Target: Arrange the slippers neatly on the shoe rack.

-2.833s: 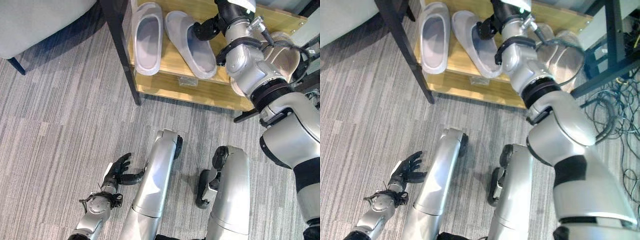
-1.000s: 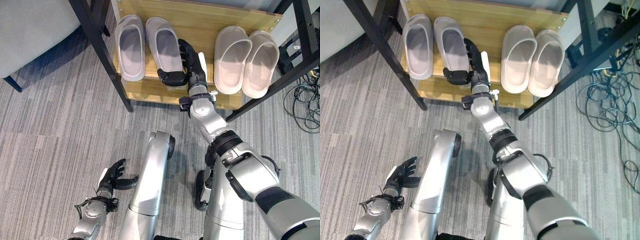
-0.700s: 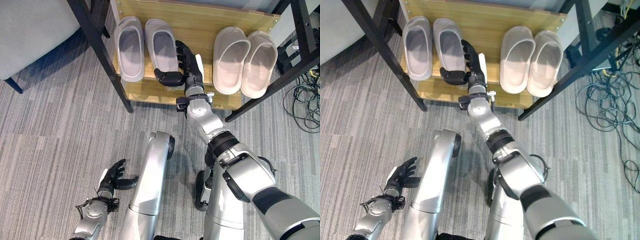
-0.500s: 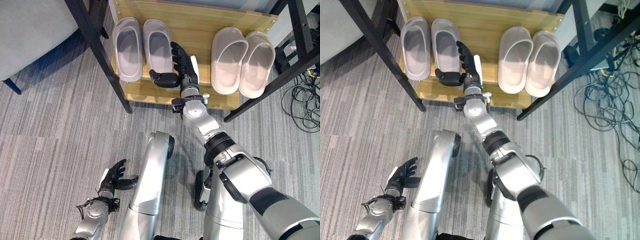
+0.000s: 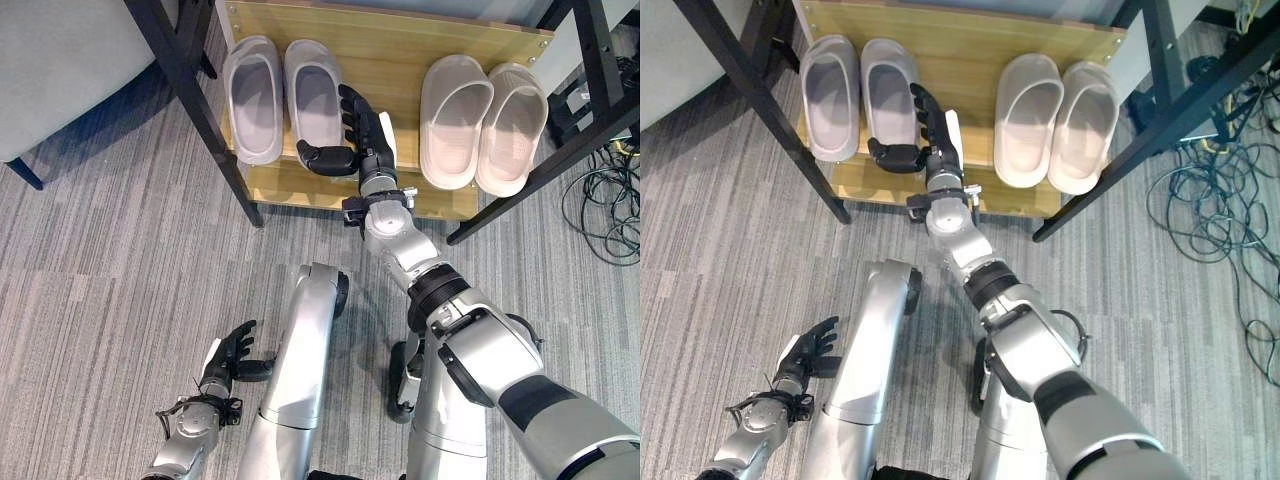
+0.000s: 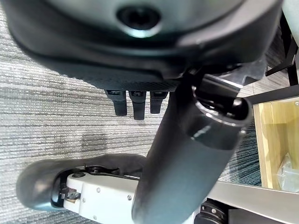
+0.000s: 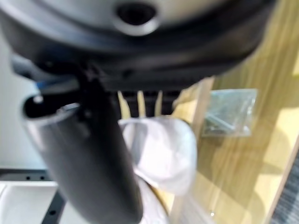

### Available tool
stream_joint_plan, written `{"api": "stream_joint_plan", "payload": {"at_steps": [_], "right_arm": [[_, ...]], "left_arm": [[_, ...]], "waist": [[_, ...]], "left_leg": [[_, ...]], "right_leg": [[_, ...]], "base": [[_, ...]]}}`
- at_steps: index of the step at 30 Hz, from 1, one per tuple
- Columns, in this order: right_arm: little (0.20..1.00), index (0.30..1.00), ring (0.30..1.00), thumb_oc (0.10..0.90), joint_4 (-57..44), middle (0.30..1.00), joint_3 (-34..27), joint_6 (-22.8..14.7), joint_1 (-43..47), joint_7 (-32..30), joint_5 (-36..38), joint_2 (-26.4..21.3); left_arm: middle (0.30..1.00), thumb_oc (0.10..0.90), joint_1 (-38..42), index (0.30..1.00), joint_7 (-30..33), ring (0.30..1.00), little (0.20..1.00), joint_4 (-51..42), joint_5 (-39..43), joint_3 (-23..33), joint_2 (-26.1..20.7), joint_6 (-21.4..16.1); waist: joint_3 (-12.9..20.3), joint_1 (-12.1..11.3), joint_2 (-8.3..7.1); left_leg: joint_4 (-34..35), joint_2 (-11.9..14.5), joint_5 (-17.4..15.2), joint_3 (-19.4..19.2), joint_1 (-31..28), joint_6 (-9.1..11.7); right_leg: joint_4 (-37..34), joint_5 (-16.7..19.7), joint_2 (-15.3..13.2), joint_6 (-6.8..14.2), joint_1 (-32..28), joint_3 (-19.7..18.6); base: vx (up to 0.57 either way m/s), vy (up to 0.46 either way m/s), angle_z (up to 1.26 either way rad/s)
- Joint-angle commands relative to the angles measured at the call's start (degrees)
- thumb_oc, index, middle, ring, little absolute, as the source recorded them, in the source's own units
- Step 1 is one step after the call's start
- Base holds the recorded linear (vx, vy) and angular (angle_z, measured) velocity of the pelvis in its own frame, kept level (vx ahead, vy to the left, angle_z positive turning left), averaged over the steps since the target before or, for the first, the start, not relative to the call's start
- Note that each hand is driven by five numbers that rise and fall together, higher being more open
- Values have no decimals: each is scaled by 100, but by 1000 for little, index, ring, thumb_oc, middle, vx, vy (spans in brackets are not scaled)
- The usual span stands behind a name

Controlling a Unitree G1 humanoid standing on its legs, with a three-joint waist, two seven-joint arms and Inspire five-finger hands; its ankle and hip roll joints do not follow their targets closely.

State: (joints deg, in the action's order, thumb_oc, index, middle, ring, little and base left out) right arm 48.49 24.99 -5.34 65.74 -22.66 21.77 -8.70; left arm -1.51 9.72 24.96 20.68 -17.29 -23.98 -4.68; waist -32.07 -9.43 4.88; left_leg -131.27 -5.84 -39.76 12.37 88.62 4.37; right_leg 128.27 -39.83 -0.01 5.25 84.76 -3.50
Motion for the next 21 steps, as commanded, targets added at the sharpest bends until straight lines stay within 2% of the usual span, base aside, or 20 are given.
{"api": "stream_joint_plan", "payload": {"at_steps": [1,12,21], "right_arm": [[900,900,900,800,-1343,900,-169,-518,417,28,-213,-64],[900,900,900,800,-1400,900,-279,-489,305,27,-335,-225],[900,900,900,800,-1724,900,-158,-469,-4,113,-344,64]], "left_arm": [[900,800,-11,900,96,900,900,-466,-80,-439,-69,-350],[900,800,-99,900,67,900,900,-403,-45,-379,-53,-336],[900,800,-46,900,119,900,900,-315,-73,-403,-49,-355]], "waist": [[227,-260,-23],[227,-182,-104],[227,-135,-168]], "left_leg": [[-781,-67,6,-121,133,-310],[-795,-53,49,-141,133,-276],[-806,-52,38,-158,133,-273]], "right_leg": [[135,2400,178,-854,227,-391],[193,2395,183,-839,248,-425],[220,2438,217,-836,233,-415]], "base": [[0,0,0],[0,-3,0],[0,0,0]]}}
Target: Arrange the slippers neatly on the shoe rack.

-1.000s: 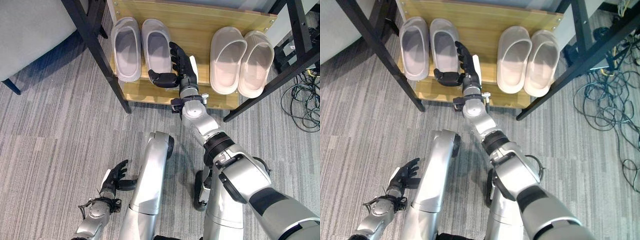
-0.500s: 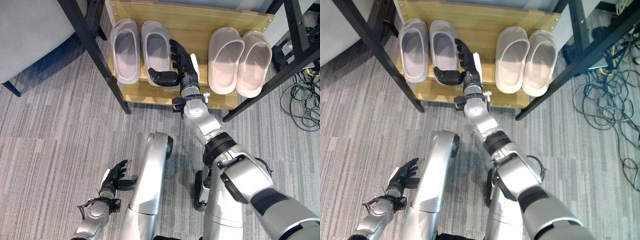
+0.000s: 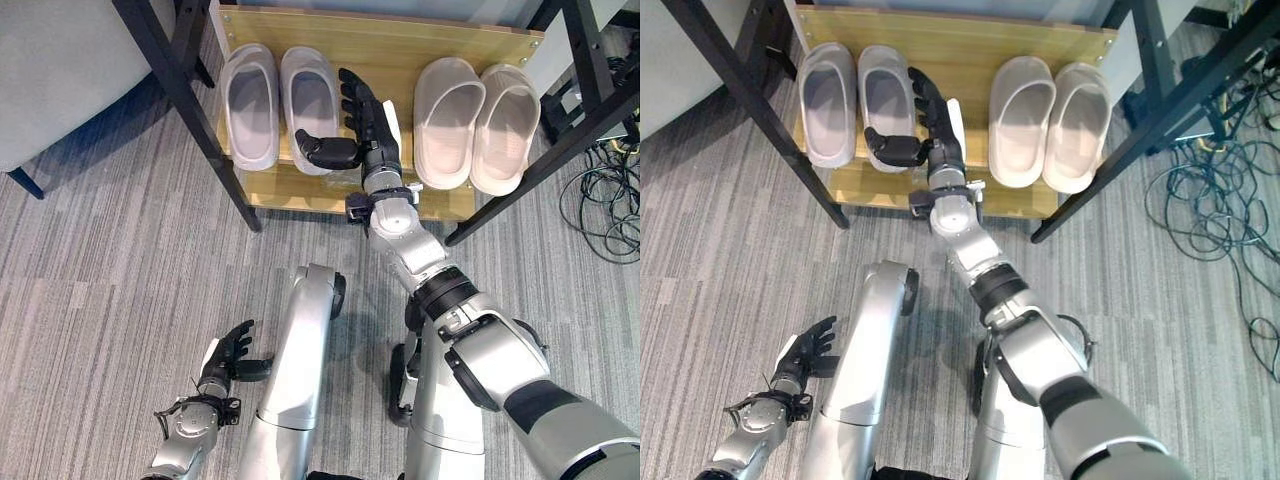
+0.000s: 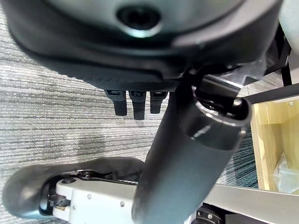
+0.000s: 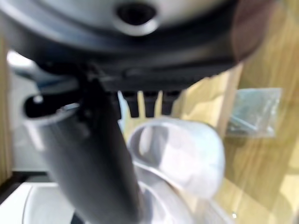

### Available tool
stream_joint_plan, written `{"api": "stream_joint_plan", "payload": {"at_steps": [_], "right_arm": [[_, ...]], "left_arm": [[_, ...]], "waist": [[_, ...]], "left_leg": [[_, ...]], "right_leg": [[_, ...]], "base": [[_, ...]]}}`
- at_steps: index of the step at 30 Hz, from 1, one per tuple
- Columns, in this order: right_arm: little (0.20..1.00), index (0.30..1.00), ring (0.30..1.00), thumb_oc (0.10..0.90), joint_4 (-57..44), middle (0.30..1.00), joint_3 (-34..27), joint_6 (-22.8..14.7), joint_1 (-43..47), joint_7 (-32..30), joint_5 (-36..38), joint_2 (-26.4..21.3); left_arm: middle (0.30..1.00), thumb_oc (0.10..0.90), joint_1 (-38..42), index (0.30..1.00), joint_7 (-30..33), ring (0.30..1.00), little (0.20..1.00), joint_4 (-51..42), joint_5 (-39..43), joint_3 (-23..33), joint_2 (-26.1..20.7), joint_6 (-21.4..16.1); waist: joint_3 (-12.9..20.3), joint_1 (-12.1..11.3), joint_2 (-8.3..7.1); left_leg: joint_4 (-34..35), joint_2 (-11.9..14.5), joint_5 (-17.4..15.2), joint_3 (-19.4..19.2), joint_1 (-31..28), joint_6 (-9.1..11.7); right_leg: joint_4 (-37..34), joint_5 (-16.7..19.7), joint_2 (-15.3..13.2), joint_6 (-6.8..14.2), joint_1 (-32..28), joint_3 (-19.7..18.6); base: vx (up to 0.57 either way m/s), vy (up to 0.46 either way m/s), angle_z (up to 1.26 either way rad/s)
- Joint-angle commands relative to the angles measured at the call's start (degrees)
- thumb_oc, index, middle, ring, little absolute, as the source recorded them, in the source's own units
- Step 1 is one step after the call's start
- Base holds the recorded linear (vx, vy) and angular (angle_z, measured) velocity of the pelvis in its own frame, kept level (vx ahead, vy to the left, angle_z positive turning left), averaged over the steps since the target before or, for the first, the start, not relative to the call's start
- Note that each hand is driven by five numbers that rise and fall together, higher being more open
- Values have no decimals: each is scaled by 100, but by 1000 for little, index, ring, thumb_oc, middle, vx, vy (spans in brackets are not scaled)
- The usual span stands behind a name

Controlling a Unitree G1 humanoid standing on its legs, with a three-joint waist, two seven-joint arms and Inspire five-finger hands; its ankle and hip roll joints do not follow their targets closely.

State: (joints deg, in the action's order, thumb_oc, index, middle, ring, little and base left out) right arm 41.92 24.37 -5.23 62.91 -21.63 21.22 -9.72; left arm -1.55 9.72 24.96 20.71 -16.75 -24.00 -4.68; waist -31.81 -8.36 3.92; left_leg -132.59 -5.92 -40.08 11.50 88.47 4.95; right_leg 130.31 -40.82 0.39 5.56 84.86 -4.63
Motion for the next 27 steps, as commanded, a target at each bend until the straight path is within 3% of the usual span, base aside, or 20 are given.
{"api": "stream_joint_plan", "payload": {"at_steps": [1,15,22,27], "right_arm": [[900,900,900,800,-1061,900,-70,-468,258,20,-307,204],[900,900,900,800,-1127,900,127,-413,96,194,-179,716],[900,900,900,800,-1667,900,11,-411,-115,2,-785,-2],[900,900,900,800,-2590,900,-195,-427,-879,43,-1058,-453]], "left_arm": [[900,800,-27,900,123,900,900,-310,-84,-459,-40,-345],[900,800,-1,900,165,900,900,-380,-79,-510,-19,-358],[900,800,-119,900,199,900,900,-378,-75,-304,7,-346],[900,800,-240,900,192,900,900,-463,-106,-104,36,-308]], "waist": [[202,-240,-77],[202,-318,-1],[202,-145,-165],[202,35,-323]], "left_leg": [[-678,-44,63,-64,148,-332],[-710,-41,30,-50,148,-352],[-697,-12,55,-151,148,-348],[-694,18,89,-241,148,-335]], "right_leg": [[14,2539,180,-866,220,-303],[-14,2573,187,-863,196,-275],[45,2558,216,-861,238,-384],[108,2535,244,-853,298,-458]], "base": [[0,0,0],[0,0,0],[0,0,0],[1,-10,-1]]}}
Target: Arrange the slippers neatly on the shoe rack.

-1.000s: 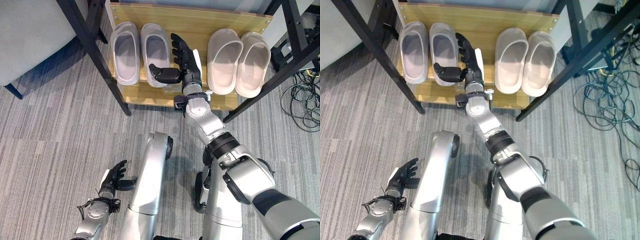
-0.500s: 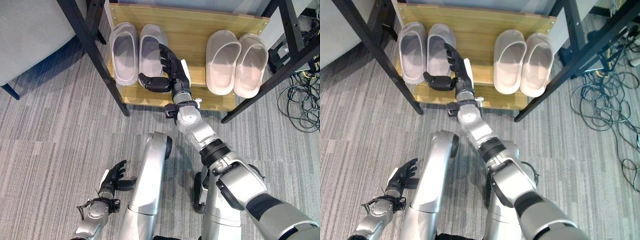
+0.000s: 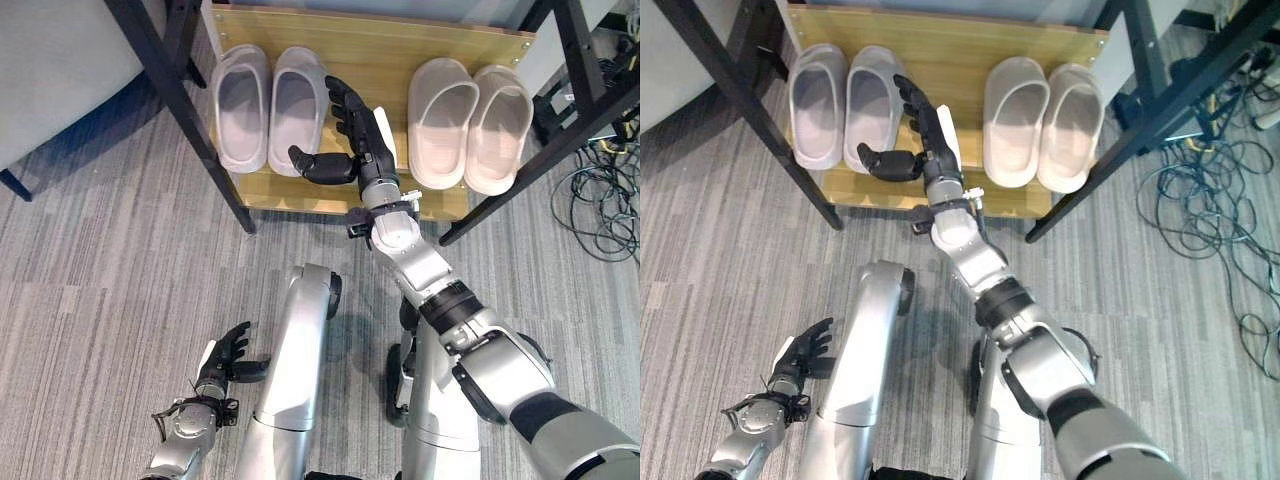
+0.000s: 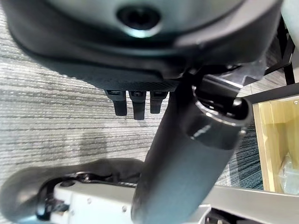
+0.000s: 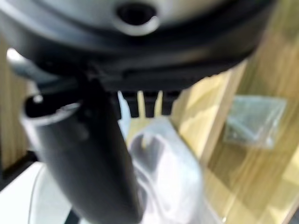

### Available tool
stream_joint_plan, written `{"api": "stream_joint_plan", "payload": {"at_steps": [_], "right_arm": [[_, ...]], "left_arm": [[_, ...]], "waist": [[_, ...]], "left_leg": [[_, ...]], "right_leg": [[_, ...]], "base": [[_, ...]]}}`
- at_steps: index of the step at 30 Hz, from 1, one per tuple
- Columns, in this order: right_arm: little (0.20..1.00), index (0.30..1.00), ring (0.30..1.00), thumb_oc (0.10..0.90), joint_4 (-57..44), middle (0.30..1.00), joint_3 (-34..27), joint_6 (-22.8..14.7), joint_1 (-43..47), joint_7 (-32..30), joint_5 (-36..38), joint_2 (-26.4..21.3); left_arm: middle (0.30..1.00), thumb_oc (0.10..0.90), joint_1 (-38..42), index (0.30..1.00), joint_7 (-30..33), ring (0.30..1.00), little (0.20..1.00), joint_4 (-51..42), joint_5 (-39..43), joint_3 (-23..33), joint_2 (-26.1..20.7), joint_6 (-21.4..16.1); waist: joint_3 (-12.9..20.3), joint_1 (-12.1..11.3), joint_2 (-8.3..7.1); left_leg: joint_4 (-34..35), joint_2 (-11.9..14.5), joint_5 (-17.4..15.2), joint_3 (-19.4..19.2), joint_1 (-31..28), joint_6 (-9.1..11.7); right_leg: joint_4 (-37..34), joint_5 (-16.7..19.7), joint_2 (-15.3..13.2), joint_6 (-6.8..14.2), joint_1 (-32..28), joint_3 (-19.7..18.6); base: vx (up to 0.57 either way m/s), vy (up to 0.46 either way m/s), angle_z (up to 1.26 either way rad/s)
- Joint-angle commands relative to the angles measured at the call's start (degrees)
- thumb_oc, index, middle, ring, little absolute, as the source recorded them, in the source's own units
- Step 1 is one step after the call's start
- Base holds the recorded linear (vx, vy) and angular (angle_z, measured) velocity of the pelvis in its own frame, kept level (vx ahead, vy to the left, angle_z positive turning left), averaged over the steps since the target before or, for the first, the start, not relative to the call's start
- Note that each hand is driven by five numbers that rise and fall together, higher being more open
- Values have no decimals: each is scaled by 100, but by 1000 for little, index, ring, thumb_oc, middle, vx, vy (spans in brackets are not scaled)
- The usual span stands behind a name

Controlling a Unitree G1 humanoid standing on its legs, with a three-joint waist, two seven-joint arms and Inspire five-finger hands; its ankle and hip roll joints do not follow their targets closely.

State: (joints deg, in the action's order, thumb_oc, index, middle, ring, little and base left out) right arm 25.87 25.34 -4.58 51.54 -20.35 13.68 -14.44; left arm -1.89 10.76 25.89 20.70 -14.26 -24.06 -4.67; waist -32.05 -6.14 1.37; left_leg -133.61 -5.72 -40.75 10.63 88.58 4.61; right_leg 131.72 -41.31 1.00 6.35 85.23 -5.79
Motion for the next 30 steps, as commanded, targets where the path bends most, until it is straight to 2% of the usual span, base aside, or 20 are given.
{"api": "stream_joint_plan", "payload": {"at_steps": [1,10,11,16,18,19,21,23,26,27,28,29,30], "right_arm": [[900,900,900,800,-1346,900,-442,-513,-51,-56,-303,-54],[900,900,900,800,-2699,900,-744,-625,-735,41,-379,-322],[900,900,900,800,-3146,900,-827,-668,-961,79,-419,-447],[900,900,900,800,-3943,900,-1018,-754,-1450,192,-497,-685],[900,900,900,800,-4383,900,-1137,-778,-1785,331,-560,-936],[900,900,900,800,-4682,900,-1471,-796,-2460,608,-682,-1306],[900,900,900,800,-4671,900,-1512,-792,-2616,675,-663,-1382],[900,900,900,800,-4443,900,-1586,-813,-2825,795,-616,-1541],[900,900,900,800,-4145,900,-1499,-775,-2924,916,-665,-1628],[900,900,900,800,-3749,900,-1382,-757,-3057,1008,-768,-1744],[900,900,900,800,-3104,900,-1149,-719,-3232,1120,-834,-1763],[900,900,900,800,-3103,900,-1148,-719,-3231,1120,-834,-1763],[900,900,900,800,-2565,900,-959,-689,-3414,1225,-1027,-1837]], "left_arm": [[900,800,-289,900,75,900,900,-598,-124,-304,35,-282],[900,800,-367,900,44,900,900,-613,-183,-136,-20,-260],[900,800,-353,900,26,900,900,-595,-226,-75,-34,-247],[900,800,-335,900,-4,900,900,-619,-294,148,-78,-260],[900,800,-231,900,-3,900,900,-556,-336,402,-95,-282],[900,800,-113,900,-88,900,900,-709,-364,718,-96,-316],[900,800,-116,900,-127,900,900,-804,-370,757,-102,-314],[900,800,62,900,-236,900,900,-910,-431,794,-160,-317],[900,800,209,900,-288,900,900,-938,-465,820,-156,-313],[900,800,294,900,-350,900,900,-932,-472,802,-121,-295],[900,800,315,900,-440,900,900,-863,-509,725,-41,-271],[900,800,315,900,-440,900,900,-863,-509,725,-41,-271],[900,800,312,900,-529,900,900,-810,-550,627,73,-249]], "waist": [[226,-135,-120],[226,29,-249],[226,96,-297],[226,227,-409],[226,317,-478],[226,399,-456],[226,419,-415],[226,492,-337],[227,534,-237],[310,553,-155],[493,565,-148],[490,565,-148],[639,581,-138]], "left_leg": [[-576,5,177,-171,137,-293],[-445,21,278,-232,137,-274],[-332,34,364,-267,137,-269],[25,49,623,-335,137,-245],[579,67,910,-365,137,-256],[1363,34,1388,-196,137,-210],[1544,71,1469,-168,137,-219],[2110,173,1796,-188,137,-238],[2484,242,2011,-145,134,-266],[2984,382,2232,-184,-60,-305],[3739,561,2413,-223,-588,-329],[3741,561,2414,-223,-592,-329],[4616,737,2695,-307,-1233,-343]], "right_leg": [[-16,2573,184,-923,274,-354],[-28,2546,195,-885,276,-382],[-84,2553,181,-870,243,-384],[-284,2582,129,-844,158,-374],[-729,2630,27,-822,54,-345],[-1268,2831,-12,-711,-20,-365],[-1395,2861,-43,-686,-26,-376],[-1930,2920,-200,-640,-112,-278],[-2353,3010,-276,-586,-160,-138],[-2873,3097,-404,-565,-334,18],[-3542,3209,-491,-531,-744,123],[-3544,3210,-491,-531,-748,124],[-4461,3329,-583,-529,-1299,238]], "base": [[4,-52,-7],[10,-47,-2],[46,-108,2],[29,-94,7],[-27,-118,34],[-64,-100,40],[-37,-50,30],[-55,-10,14],[-45,5,7],[0,0,0],[0,-17,4],[42,-69,9],[52,-78,9]]}}
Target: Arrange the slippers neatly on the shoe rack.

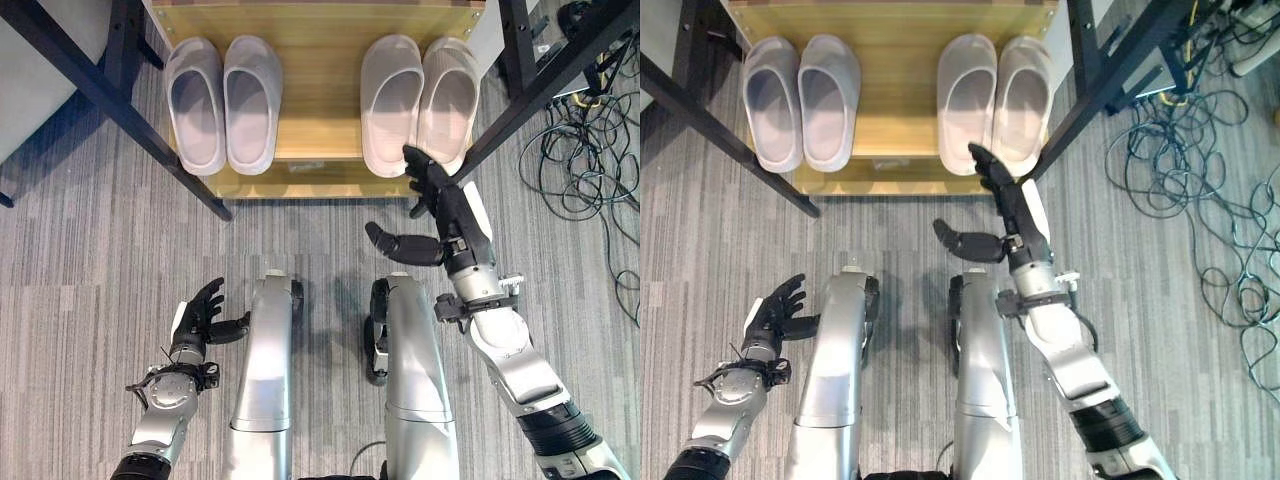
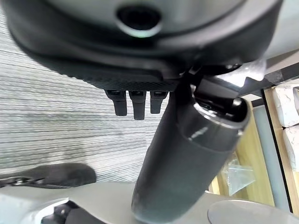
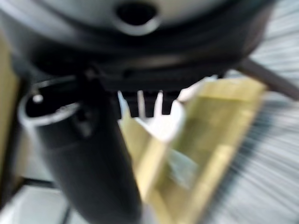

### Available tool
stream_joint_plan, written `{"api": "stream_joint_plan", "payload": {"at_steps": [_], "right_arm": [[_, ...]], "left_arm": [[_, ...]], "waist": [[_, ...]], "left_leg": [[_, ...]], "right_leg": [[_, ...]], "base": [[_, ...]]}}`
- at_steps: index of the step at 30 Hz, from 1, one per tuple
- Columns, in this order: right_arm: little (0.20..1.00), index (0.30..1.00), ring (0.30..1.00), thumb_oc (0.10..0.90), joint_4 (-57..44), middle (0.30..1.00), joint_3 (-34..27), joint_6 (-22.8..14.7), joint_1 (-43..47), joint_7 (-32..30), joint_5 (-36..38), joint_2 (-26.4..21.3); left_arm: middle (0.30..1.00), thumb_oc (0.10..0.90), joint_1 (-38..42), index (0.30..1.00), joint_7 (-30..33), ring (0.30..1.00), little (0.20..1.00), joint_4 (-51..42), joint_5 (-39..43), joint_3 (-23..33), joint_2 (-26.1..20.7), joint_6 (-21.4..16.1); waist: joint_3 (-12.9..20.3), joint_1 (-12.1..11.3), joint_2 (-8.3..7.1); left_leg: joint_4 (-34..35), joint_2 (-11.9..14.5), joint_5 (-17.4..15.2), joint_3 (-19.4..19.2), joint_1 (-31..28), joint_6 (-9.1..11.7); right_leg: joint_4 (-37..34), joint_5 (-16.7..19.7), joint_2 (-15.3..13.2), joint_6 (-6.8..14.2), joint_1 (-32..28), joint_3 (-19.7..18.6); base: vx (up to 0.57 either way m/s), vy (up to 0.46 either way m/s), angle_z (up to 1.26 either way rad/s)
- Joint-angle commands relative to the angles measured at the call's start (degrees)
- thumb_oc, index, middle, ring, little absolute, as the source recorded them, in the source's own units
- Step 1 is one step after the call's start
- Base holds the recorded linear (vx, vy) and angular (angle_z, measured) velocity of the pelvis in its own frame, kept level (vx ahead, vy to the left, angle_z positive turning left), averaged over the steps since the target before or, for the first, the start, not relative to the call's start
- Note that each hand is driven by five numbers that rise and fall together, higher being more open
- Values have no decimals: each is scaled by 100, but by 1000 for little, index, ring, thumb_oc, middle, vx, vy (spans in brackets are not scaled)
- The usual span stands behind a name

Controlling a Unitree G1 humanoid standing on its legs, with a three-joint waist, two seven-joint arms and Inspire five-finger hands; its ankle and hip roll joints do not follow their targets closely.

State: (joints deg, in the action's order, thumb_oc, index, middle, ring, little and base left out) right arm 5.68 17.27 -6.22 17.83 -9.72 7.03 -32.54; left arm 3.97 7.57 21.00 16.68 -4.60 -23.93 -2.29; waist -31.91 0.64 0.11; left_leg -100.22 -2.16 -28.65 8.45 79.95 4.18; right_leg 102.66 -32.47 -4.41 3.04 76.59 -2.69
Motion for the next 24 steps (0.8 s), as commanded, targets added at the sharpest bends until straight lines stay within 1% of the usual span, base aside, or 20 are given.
{"api": "stream_joint_plan", "payload": {"at_steps": [1,2,3,4,5,6,7,8,10,11,12,13,15,17,18,20,21,22,23,24], "right_arm": [[900,900,900,800,-246,900,-59,-507,-111,188,-444,-57],[900,900,900,800,-239,900,-55,-512,-108,187,-446,-55],[900,900,900,800,433,900,54,-479,-263,243,-532,80],[900,900,900,800,439,900,56,-483,-260,242,-534,82],[900,900,900,800,703,900,103,-477,-377,287,-610,125],[900,900,900,800,1000,900,127,-463,-458,342,-700,219],[900,900,900,800,1436,900,140,-410,-665,417,-858,343],[900,900,900,800,1436,900,140,-411,-665,417,-859,343],[900,900,900,800,1902,900,91,-394,-864,470,-975,498],[900,900,900,800,2290,900,39,-354,-994,497,-1110,583],[900,900,900,800,2292,900,39,-355,-992,497,-1110,584],[900,900,900,800,2531,900,33,-358,-1083,493,-1159,684],[900,900,900,800,2897,900,-68,-317,-1261,481,-1245,785],[900,900,900,800,3184,900,-161,-286,-1427,504,-1264,908],[900,900,900,800,3372,900,-217,-276,-1623,536,-1327,959],[900,900,900,800,3604,900,-268,-270,-1747,578,-1398,994],[900,900,900,800,3604,900,-268,-271,-1751,577,-1399,993],[900,900,900,800,3756,900,-314,-260,-1843,614,-1424,1052],[900,900,900,800,3756,900,-314,-261,-1845,613,-1425,1052],[900,900,900,800,3877,900,-329,-257,-1921,639,-1456,1093]], "left_arm": [[900,800,-256,900,-258,900,900,-318,-174,-368,84,-449],[900,800,-257,900,-258,900,900,-319,-174,-367,84,-448],[900,800,-252,900,-341,900,900,-206,-221,-461,203,-428],[900,800,-252,900,-341,900,900,-206,-221,-460,203,-429],[900,800,-267,900,-401,900,900,-179,-253,-494,239,-410],[900,800,-254,900,-451,900,900,-127,-295,-511,315,-407],[900,800,-284,900,-546,900,900,-77,-402,-540,381,-377],[900,800,-284,900,-546,900,900,-78,-402,-540,381,-377],[900,800,-356,900,-605,900,900,-111,-503,-532,460,-370],[900,800,-405,900,-655,900,900,-128,-567,-522,547,-373],[900,800,-404,900,-655,900,900,-127,-567,-521,546,-372],[900,800,-425,900,-664,900,900,-125,-608,-537,590,-385],[900,800,-504,900,-691,900,900,-198,-685,-530,672,-381],[900,800,-597,900,-701,900,900,-250,-718,-535,730,-394],[900,800,-719,900,-685,900,900,-370,-808,-547,767,-403],[900,800,-806,900,-708,900,900,-479,-896,-567,811,-400],[900,800,-811,900,-708,900,900,-482,-896,-569,811,-399],[900,800,-870,900,-706,900,900,-605,-983,-597,836,-405],[900,800,-874,900,-706,900,900,-608,-983,-598,836,-403],[900,800,-888,900,-713,900,900,-744,-980,-608,869,-418]], "waist": [[700,-104,-11],[676,-103,-12],[894,-94,-39],[867,-94,-41],[961,-91,-74],[1102,-69,-105],[1303,-90,-145],[1285,-91,-148],[1486,-87,-194],[1684,-54,-244],[1688,-49,-246],[1794,-47,-273],[1988,-57,-293],[2215,-29,-286],[2444,-21,-291],[2653,-4,-286],[2646,-8,-285],[2830,24,-278],[2824,22,-277],[2970,53,-257]], "left_leg": [[1755,463,1565,-137,-715,-309],[1784,465,1576,-140,-759,-310],[2888,585,1854,-238,-1571,-303],[2920,587,1866,-241,-1620,-303],[3492,596,2002,-251,-2032,-294],[4216,603,2399,-313,-2409,-285],[5276,657,2614,-345,-3303,-287],[5292,657,2619,-349,-3333,-287],[6401,697,2912,-432,-4169,-215],[7314,691,3110,-478,-4803,-161],[7358,688,3145,-476,-4814,-160],[7893,683,3184,-544,-5189,-145],[8643,640,3415,-586,-5726,-79],[9369,606,3477,-658,-6250,-94],[9834,584,3556,-777,-6643,-106],[10172,552,3642,-862,-6983,-117],[10190,554,3648,-865,-7006,-117],[10439,530,3698,-932,-7245,-112],[10443,531,3697,-933,-7257,-112],[10522,506,3690,-968,-7352,-115]], "right_leg": [[-1985,2459,-59,-197,-705,-31],[-2013,2471,-59,-198,-746,-30],[-3163,2588,-85,-164,-1504,119],[-3194,2601,-85,-166,-1551,121],[-3762,2626,-84,-157,-1963,186],[-4589,2904,-86,-187,-2377,285],[-5516,2994,-23,-154,-3190,379],[-5529,2998,-23,-154,-3218,378],[-6511,3172,-46,-125,-4038,428],[-7393,3396,8,-39,-4673,444],[-7426,3423,6,-41,-4681,449],[-7868,3504,18,0,-5005,456],[-8515,3687,62,47,-5500,483],[-9061,3840,112,94,-5889,456],[-9491,3953,159,107,-6225,485],[-9845,4062,181,112,-6536,474],[-9858,4067,183,112,-6555,472],[-10156,4150,189,121,-6777,480],[-10168,4155,190,121,-6793,479],[-10418,4204,204,128,-6958,447]], "base": [[47,-78,4],[105,-104,5],[71,-77,9],[122,-116,23],[22,-85,31],[145,-138,36],[98,-98,22],[182,-94,13],[195,-100,-8],[193,-90,-9],[197,-75,3],[123,-38,13],[168,-37,3],[187,-7,-6],[233,-16,-4],[163,-18,-6],[140,-27,-3],[98,-20,-3],[176,-36,-4],[104,-26,-6]]}}
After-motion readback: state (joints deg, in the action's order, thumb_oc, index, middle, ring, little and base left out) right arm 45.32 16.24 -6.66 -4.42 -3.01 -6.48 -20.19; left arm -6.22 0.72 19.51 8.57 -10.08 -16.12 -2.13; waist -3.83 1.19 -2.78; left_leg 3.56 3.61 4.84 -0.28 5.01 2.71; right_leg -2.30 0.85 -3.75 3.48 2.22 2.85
